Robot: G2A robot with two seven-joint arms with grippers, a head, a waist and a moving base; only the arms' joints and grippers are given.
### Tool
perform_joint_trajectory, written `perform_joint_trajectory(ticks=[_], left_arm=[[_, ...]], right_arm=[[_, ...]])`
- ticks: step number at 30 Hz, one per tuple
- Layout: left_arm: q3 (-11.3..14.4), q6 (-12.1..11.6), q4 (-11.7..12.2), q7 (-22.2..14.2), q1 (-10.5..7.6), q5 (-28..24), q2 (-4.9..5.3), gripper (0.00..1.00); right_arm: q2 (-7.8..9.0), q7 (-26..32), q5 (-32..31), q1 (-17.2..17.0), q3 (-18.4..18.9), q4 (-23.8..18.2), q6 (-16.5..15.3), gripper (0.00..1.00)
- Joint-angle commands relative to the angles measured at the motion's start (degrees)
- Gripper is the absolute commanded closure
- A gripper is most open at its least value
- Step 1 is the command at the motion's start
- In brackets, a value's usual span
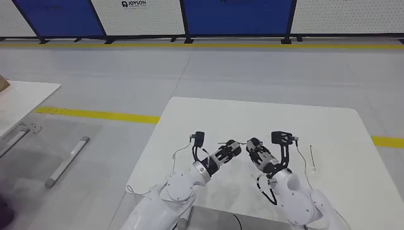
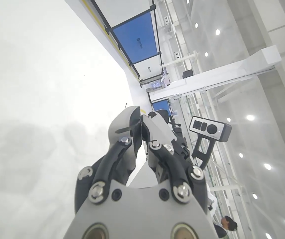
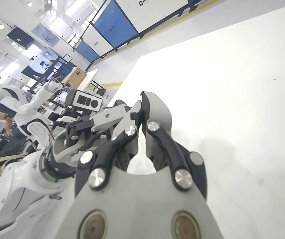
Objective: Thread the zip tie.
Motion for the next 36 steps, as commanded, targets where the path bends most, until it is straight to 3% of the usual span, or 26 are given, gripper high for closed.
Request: perform_joint_trajectory(ticks=[1,6,9,11,29,30,31,32,36], left_arm=[[0.0,0.06,-0.04,-0.08,-0.07,0.07,-0.01,0.81],[0.14,0.42,-0.01,-0.41,-0.34,0.24,-0.04,0.81],[0.24,0.53,0.01,-0.27,-0.53,0.25,-0.1,0.89],[0.17,0.57,0.02,-0.12,-0.63,0.17,-0.12,1.0],[0.07,-0.42,-0.11,-0.68,-0.69,2.3,-0.03,1.0],[0.03,-0.35,-0.12,-0.61,-0.7,2.28,-0.03,1.0],[-0.02,-0.26,-0.11,-0.53,-0.73,2.27,-0.04,1.0],[-0.05,-0.12,-0.08,-0.44,-0.76,2.26,-0.04,1.0],[-0.18,1.01,0.28,0.23,-1.1,1.69,-0.14,1.0]], right_arm=[[-0.02,0.03,-0.01,0.04,0.06,-0.04,0.02,1.0],[-0.08,0.23,-0.15,0.09,0.15,-0.08,-0.18,1.0],[-0.11,0.47,-0.36,0.19,0.11,-0.15,-0.3,1.0],[-0.13,0.58,-0.49,0.24,0.07,-0.17,-0.41,1.0],[-0.41,3.61,2.68,1.58,0.46,0.86,-1.98,1.0],[-0.41,3.98,3.24,1.69,0.71,0.88,-1.96,0.78],[-0.41,4.09,3.59,1.73,0.89,0.88,-1.82,0.13],[-0.42,4.06,3.91,1.73,1.05,0.83,-1.74,0.0],[-0.41,3.24,3.97,1.4,1.39,0.63,-2.05,0.0]])
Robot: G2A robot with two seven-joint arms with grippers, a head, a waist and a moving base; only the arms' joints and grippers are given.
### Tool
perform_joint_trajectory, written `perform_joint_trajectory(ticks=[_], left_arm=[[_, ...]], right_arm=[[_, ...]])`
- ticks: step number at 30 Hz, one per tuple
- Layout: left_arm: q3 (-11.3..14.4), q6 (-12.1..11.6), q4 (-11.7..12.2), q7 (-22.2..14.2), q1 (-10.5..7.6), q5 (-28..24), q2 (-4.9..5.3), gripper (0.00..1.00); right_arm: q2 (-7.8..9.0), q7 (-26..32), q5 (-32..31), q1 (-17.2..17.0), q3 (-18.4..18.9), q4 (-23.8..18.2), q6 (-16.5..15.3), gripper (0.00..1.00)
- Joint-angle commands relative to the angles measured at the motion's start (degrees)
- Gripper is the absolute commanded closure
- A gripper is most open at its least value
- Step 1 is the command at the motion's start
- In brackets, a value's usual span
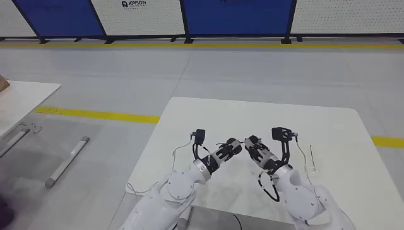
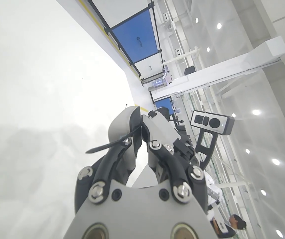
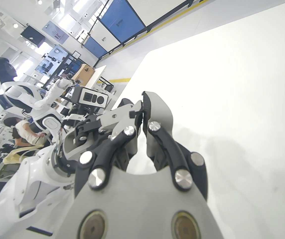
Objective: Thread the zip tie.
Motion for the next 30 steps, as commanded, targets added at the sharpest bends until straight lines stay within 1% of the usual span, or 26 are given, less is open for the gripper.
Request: perform_joint_trajectory(ticks=[1,7,8,9,10,11,12,13,22,30], left_arm=[[0.08,0.43,0.25,0.35,-0.25,-0.5,-0.1,1.0],[0.23,0.76,0.55,0.74,-0.5,-0.92,-0.24,1.0],[0.23,0.78,0.55,0.82,-0.51,-0.99,-0.26,1.0],[0.23,0.79,0.55,0.85,-0.52,-1.02,-0.27,1.0],[0.22,0.77,0.54,0.87,-0.51,-1.05,-0.28,1.0],[0.22,0.73,0.48,0.88,-0.46,-1.06,-0.28,1.0],[0.25,0.69,0.39,0.84,-0.39,-1.02,-0.29,1.0],[0.28,0.63,0.31,0.78,-0.31,-0.92,-0.28,1.0],[0.09,-0.02,-0.34,0.3,0.43,-0.25,-0.17,1.0],[0.06,-0.36,-0.43,0.51,0.79,-0.22,-0.19,1.0]], right_arm=[[0.02,-0.32,-0.11,-0.26,0.1,-0.1,-0.2,0.0],[0.07,-1.71,-0.68,-1.21,0.53,-0.45,0.02,0.0],[0.07,-1.96,-0.8,-1.37,0.58,-0.53,0.09,0.09],[0.07,-2.14,-0.83,-1.48,0.62,-0.56,0.13,0.36],[0.07,-2.31,-0.84,-1.56,0.69,-0.59,0.15,0.56],[0.06,-2.56,-0.84,-1.67,0.78,-0.65,0.16,0.65],[0.06,-2.72,-0.81,-1.73,0.87,-0.7,0.17,0.8],[0.06,-2.89,-0.8,-1.77,0.96,-0.76,0.19,1.0],[0.03,-3.2,-1.27,-1.89,1.22,-1.01,0.32,1.0],[-0.05,-3.1,-2.32,-1.86,0.6,-0.64,0.2,1.0]])
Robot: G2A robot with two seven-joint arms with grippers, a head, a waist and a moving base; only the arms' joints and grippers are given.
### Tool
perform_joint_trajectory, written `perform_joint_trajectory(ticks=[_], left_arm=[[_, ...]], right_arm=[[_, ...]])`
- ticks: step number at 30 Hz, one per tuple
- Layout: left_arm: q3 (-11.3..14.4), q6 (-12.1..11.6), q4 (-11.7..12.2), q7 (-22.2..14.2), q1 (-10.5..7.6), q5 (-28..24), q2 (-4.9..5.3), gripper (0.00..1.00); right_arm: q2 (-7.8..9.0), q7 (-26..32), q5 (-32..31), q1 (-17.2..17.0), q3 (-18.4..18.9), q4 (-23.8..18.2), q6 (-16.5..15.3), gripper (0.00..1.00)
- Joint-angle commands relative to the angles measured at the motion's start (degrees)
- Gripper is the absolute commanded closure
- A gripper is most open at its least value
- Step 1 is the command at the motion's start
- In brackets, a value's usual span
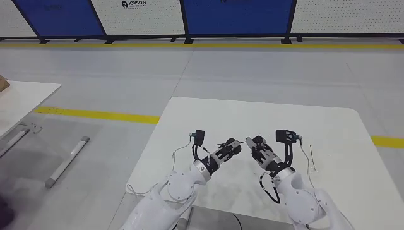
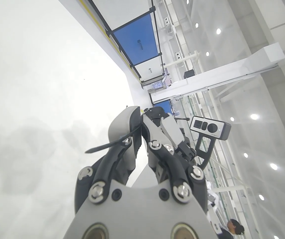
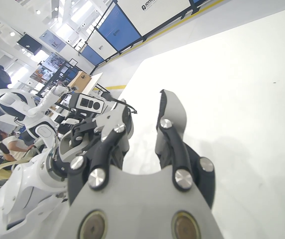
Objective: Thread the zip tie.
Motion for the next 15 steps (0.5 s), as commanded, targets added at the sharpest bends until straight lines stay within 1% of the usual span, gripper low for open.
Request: perform_joint_trajectory(ticks=[1,15], left_arm=[[0.09,-0.11,-0.02,0.0,0.06,0.13,-0.01,1.0],[0.84,-1.45,-0.28,-0.72,0.5,1.86,0.0,1.0]], right_arm=[[-0.01,-0.06,-0.07,-0.02,-0.01,0.0,-0.1,1.0],[0.11,0.83,-1.48,-0.64,-0.11,-0.26,-1.69,1.0]])
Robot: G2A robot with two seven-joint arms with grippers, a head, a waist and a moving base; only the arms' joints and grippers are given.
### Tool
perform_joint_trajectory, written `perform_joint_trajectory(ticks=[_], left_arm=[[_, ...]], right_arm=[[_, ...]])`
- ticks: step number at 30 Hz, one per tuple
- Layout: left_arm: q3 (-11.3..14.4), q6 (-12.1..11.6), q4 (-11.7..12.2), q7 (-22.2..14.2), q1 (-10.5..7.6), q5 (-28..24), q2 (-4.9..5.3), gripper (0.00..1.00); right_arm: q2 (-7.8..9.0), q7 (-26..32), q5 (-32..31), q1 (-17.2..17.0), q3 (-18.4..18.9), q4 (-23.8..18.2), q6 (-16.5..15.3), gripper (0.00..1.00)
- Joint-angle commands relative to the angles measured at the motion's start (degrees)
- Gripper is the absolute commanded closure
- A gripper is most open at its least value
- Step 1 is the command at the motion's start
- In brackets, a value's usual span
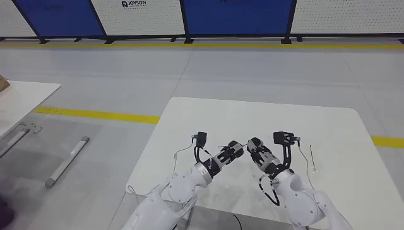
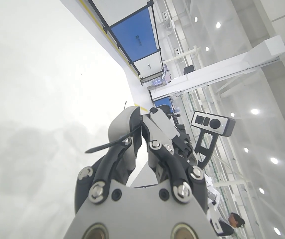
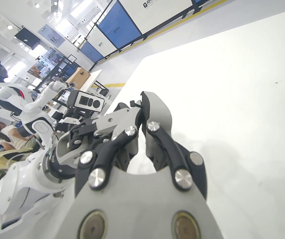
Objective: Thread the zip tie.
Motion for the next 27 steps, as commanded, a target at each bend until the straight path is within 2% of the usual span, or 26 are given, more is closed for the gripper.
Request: perform_joint_trajectory(ticks=[1,7,8,9,10,11,12,13,15,18,19,22,23,27], left_arm=[[0.07,-0.14,-0.13,-0.13,0.05,0.28,0.02,1.0],[-0.05,0.57,-0.42,-0.02,0.15,0.37,0.03,0.98],[-0.08,0.85,-0.38,-0.14,0.09,0.6,0.06,0.74],[-0.09,0.93,-0.4,-0.17,0.08,0.59,0.06,0.39],[-0.08,0.98,-0.39,-0.27,0.08,0.48,0.06,0.37],[-0.09,0.98,-0.33,-0.37,0.06,0.34,0.05,0.31],[-0.09,0.87,-0.3,-0.45,0.06,0.04,0.04,0.2],[-0.09,0.81,-0.22,-0.59,0.03,-0.15,0.03,0.17],[-0.11,0.73,-0.18,-0.75,-0.05,-0.25,0.03,0.16],[-0.2,0.66,-0.42,-0.92,0.02,-0.34,0.06,0.22],[-0.26,0.63,-0.5,-0.95,0.03,-0.33,0.07,0.31],[-0.52,0.48,-0.66,-0.79,0.12,-0.48,0.1,0.43],[-0.61,0.45,-0.67,-0.68,0.16,-0.56,0.11,0.5],[-1.16,0.13,-0.48,-0.5,0.46,-0.93,0.18,0.63]], right_arm=[[0.01,0.41,0.3,0.04,0.03,0.06,-0.28,1.0],[0.1,1.23,1.18,-0.2,0.69,-0.12,-0.63,1.0],[0.12,1.16,1.15,-0.31,0.84,-0.18,-0.56,1.0],[0.15,1.05,1.12,-0.44,1.02,-0.25,-0.46,1.0],[0.17,0.99,1.07,-0.56,1.15,-0.31,-0.38,1.0],[0.19,0.89,0.95,-0.68,1.33,-0.37,-0.19,1.0],[0.21,0.74,0.81,-0.77,1.46,-0.4,0.02,1.0],[0.22,0.66,0.72,-0.85,1.54,-0.42,0.18,1.0],[0.24,0.55,0.61,-1.03,1.75,-0.38,0.47,1.0],[0.3,0.42,0.45,-1.3,2.16,-0.38,0.83,1.0],[0.31,0.39,0.47,-1.36,2.29,-0.4,0.89,1.0],[0.34,0.24,0.48,-1.52,2.58,-0.57,1.02,1.0],[0.35,0.13,0.36,-1.56,2.64,-0.63,1.08,1.0],[0.37,0.0,0.16,-1.75,2.86,-0.93,1.24,1.0]])
